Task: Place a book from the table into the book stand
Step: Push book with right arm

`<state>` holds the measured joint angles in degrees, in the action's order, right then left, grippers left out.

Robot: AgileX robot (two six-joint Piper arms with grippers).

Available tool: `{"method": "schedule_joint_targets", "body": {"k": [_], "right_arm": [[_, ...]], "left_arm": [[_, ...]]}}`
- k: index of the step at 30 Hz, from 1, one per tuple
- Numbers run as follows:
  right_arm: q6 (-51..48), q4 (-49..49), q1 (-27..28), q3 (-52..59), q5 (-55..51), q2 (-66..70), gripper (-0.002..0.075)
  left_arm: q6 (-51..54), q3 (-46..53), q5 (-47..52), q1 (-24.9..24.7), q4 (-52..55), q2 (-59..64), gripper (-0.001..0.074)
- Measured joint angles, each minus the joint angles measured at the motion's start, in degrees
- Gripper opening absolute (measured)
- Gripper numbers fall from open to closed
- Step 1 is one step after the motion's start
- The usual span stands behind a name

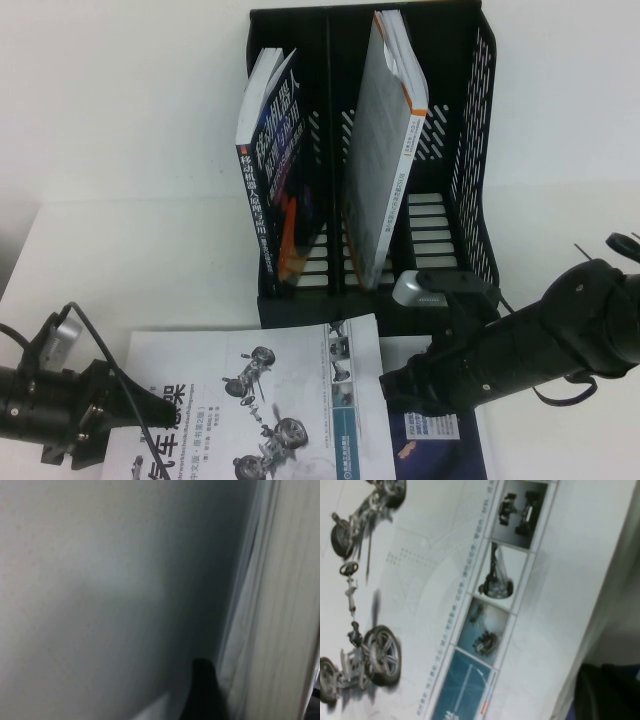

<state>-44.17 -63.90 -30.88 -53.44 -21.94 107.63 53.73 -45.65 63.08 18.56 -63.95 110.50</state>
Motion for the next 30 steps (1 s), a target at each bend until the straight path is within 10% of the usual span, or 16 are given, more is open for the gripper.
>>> {"method": "schedule_joint_targets", "body": {"k": [30], "right_arm": [[2.7, -2.3, 3.0, 0.2, -8.2, -0.5, 0.0000]], "left_arm": [[0.1, -0.5, 5.8, 5.2, -7.9, 6.7, 0.0499]]}}
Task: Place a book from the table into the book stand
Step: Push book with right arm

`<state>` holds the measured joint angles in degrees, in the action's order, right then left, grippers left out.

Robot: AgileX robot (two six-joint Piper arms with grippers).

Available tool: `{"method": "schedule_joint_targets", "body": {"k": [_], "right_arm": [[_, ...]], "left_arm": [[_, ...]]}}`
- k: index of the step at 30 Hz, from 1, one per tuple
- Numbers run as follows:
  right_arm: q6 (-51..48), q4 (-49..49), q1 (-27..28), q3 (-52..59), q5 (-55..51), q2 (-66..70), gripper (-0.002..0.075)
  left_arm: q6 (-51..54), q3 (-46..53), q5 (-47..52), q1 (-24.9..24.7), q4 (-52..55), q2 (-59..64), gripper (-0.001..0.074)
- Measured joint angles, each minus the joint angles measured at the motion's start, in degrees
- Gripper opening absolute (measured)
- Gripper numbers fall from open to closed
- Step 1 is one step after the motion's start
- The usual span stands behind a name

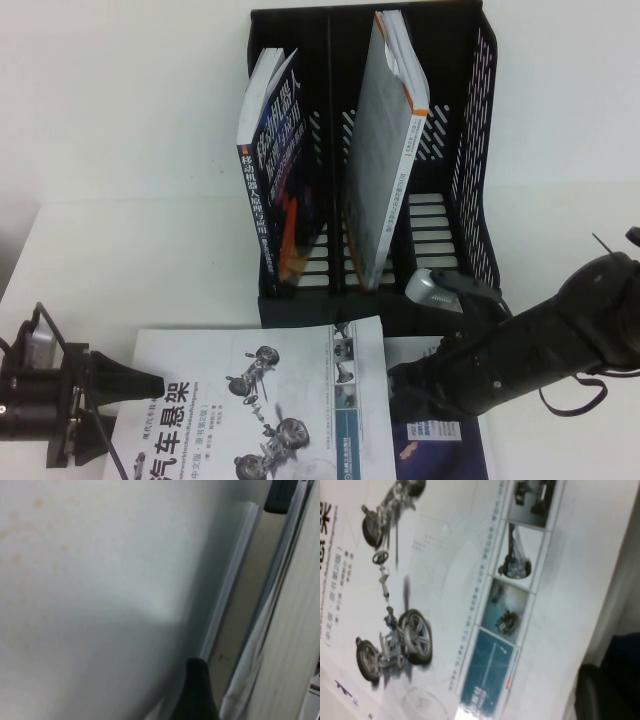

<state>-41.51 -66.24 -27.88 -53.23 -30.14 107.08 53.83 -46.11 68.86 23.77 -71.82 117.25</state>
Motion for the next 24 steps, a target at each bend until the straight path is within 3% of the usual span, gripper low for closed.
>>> {"method": "schedule_joint_targets", "body": {"k": [13, 19, 21, 24], "right_arm": [[-10.2, -15.0, -0.2, -0.2, -4.2, 4.9, 0.0000], [-12.9, -17.4, -0.6, -0.2, -4.4, 5.5, 0.0000], [-13.0, -17.4, -0.6, -0.2, -4.4, 5.5, 0.0000], [-13.1, -17.1, -0.6, -0.2, -4.4, 5.5, 0.0000]], "left_arm": [[0.1, -0.2, -0.2, 0.5, 0.1, 0.0, 0.0502], [0.1, -0.4, -0.3, 0.5, 0.4, 0.0, 0.0496], [0.1, -0.4, -0.3, 0.5, 0.5, 0.0, 0.0452], [-0.5, -0.6, -0.3, 0.5, 0.9, 0.0, 0.0288]]}}
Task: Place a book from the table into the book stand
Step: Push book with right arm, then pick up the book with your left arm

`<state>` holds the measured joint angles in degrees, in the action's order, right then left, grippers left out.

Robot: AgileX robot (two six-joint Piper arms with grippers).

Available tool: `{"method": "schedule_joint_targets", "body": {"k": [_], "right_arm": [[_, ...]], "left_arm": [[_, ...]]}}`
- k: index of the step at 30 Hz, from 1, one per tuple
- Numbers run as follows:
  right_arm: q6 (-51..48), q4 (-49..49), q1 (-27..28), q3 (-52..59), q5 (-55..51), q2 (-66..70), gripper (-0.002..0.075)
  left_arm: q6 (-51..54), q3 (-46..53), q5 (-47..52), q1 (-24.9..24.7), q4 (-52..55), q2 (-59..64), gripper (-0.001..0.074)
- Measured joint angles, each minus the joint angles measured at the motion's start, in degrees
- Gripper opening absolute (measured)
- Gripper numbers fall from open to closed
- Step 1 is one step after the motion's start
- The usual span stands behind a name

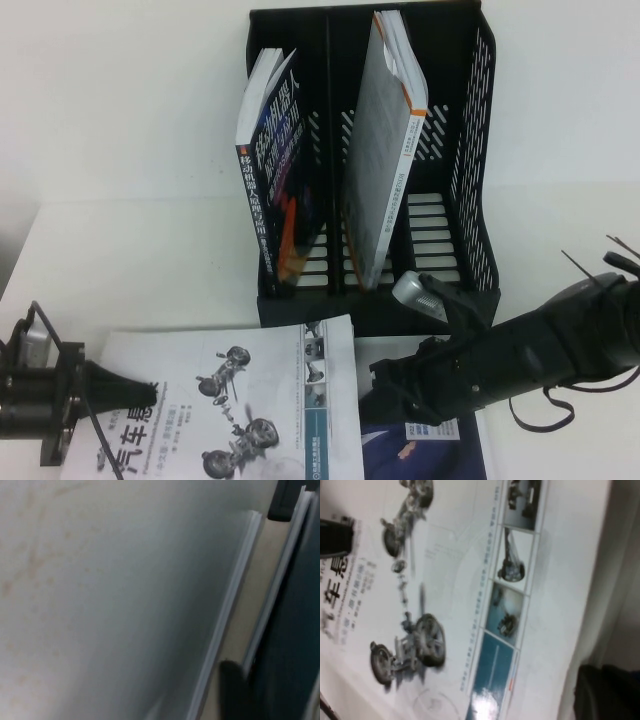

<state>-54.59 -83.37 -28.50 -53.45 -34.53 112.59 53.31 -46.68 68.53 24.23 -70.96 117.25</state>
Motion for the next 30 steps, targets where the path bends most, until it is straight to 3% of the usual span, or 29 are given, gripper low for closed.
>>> {"method": "schedule_joint_targets", "body": {"k": [3, 13, 21, 30], "right_arm": [[0.5, 2.4, 0.6, 0.0, 0.1, -0.2, 0.0000], [7.1, 18.2, 8.0, 0.2, -0.8, -9.6, 0.0000], [9.3, 22.9, 8.1, 0.2, -5.3, -14.6, 0.0000], [12.5, 28.0, 8.1, 0.2, -6.5, -19.6, 0.0000]], "left_arm": [[-1.6, 0.2, -0.1, 0.0, 0.1, -0.7, 0.0125], [-10.7, 1.0, -1.7, -0.4, 3.0, -18.8, 0.0125], [-17.8, 0.7, -0.6, -0.4, 5.4, -40.6, 0.0125], [-27.7, -4.7, 1.0, -0.4, 9.9, -54.4, 0.0123]]}}
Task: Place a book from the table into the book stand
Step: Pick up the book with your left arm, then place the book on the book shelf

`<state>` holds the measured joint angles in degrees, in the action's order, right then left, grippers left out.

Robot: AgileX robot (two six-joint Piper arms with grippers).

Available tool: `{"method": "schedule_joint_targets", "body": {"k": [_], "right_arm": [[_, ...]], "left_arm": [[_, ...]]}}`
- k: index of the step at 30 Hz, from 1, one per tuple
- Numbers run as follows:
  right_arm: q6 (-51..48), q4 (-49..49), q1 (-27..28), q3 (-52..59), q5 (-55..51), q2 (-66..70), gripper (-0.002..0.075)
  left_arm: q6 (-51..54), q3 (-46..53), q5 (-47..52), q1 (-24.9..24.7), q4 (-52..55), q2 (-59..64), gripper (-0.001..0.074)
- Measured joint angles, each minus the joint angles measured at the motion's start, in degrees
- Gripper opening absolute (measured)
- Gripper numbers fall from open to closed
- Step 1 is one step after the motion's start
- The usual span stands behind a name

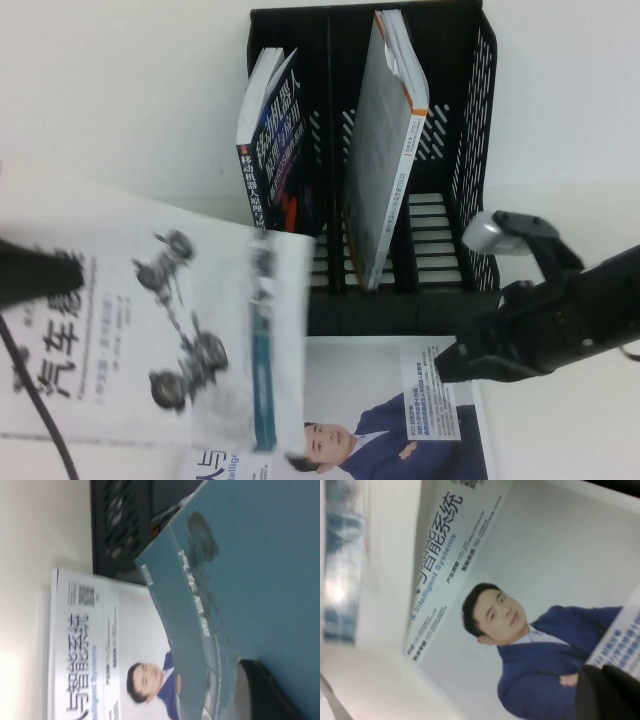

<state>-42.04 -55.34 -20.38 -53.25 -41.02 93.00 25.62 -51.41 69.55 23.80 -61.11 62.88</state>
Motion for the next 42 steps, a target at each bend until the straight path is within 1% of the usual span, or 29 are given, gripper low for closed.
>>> {"method": "schedule_joint_targets", "body": {"k": [4, 7, 12, 20, 23, 27, 30, 33, 36, 38, 42], "right_arm": [[3.7, 5.5, 0.0, 0.0, -0.2, -4.5, 0.0000], [7.1, 11.2, 0.0, 0.0, -0.6, -8.3, 0.0000], [14.4, 20.9, 0.0, 0.0, -0.6, -15.4, 0.0000], [20.8, 29.2, 0.0, 0.1, 3.0, -23.5, 0.0000], [25.3, 34.6, 0.0, 0.1, 5.2, -25.1, 0.0000], [34.4, 45.7, 0.0, 0.3, 5.7, -26.9, 0.0000], [43.4, 56.4, 0.0, 0.4, 4.7, -28.3, 0.0000], [52.0, 64.6, 0.0, 0.5, 2.8, -29.6, 0.0000], [56.4, 69.1, 0.0, 0.5, 1.4, -30.9, 0.0000], [57.7, 70.4, 0.0, 0.5, 1.0, -31.3, 0.0000], [59.5, 71.3, 0.0, 0.5, 0.0, -31.5, 0.0000]], "left_arm": [[-3.8, -4.0, -0.2, -0.1, 0.1, -4.4, 0.0123], [-5.9, -8.3, 0.4, -1.7, -0.4, -6.9, 0.0122], [-7.5, -17.4, 2.3, -7.9, -3.3, -8.3, 0.0122], [-10.7, -28.0, 2.5, -18.3, -5.2, -5.9, 0.0122], [-11.2, -30.6, 0.3, -22.9, -5.2, -3.0, 0.0122], [-12.9, -34.1, -7.0, -30.5, -2.5, 3.2, 0.0122], [-15.2, -37.2, -12.9, -37.0, 3.3, 9.4, 0.0122], [-19.2, -40.7, -17.9, -41.9, 11.6, 14.9, 0.0122], [-24.0, -44.3, -20.7, -45.2, 16.7, 20.5, 0.0122], [-25.2, -46.6, -21.3, -47.1, 17.8, 24.2, 0.0122], [-29.5, -51.3, -21.3, -49.0, 20.3, 31.0, 0.0122]]}}
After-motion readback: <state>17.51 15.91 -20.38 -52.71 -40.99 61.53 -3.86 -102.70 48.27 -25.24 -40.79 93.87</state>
